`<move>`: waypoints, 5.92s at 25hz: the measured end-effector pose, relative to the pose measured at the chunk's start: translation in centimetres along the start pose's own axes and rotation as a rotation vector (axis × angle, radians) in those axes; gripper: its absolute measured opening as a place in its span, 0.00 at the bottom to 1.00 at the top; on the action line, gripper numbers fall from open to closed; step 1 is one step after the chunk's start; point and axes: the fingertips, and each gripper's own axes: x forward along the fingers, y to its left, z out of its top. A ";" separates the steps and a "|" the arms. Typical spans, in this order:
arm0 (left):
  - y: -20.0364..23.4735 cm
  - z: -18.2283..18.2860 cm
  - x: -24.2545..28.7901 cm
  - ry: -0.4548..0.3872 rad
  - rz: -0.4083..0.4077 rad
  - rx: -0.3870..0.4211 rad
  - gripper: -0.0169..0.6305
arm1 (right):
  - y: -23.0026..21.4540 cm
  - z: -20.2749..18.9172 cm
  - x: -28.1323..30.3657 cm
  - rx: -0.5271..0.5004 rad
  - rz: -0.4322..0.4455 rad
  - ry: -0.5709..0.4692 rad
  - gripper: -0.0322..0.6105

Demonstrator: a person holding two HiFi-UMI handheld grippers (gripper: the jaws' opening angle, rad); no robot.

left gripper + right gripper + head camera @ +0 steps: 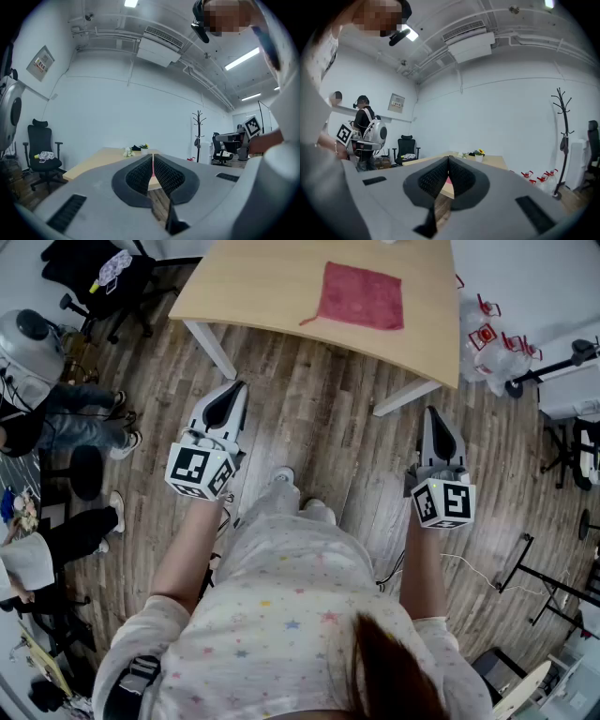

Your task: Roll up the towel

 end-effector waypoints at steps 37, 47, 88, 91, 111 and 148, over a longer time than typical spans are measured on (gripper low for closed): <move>-10.8 2.3 3.1 -0.001 0.043 0.036 0.36 | -5.2 0.5 -4.5 0.132 0.046 -0.082 0.43; -5.0 2.7 12.4 0.009 0.015 0.027 0.36 | -8.0 1.4 4.9 0.138 0.019 -0.061 0.46; 4.0 1.7 37.4 0.043 0.148 -0.061 0.36 | -22.1 0.6 31.6 0.149 0.188 0.017 0.47; 4.5 1.1 37.8 0.060 0.173 -0.071 0.36 | -22.7 0.3 32.9 0.165 0.201 0.026 0.47; 13.5 3.6 44.2 0.022 0.065 -0.008 0.36 | -19.2 2.1 41.3 0.157 0.080 0.020 0.47; 10.5 -10.6 43.4 0.297 0.015 -0.172 0.36 | -20.5 -14.1 38.2 0.261 0.101 0.410 0.41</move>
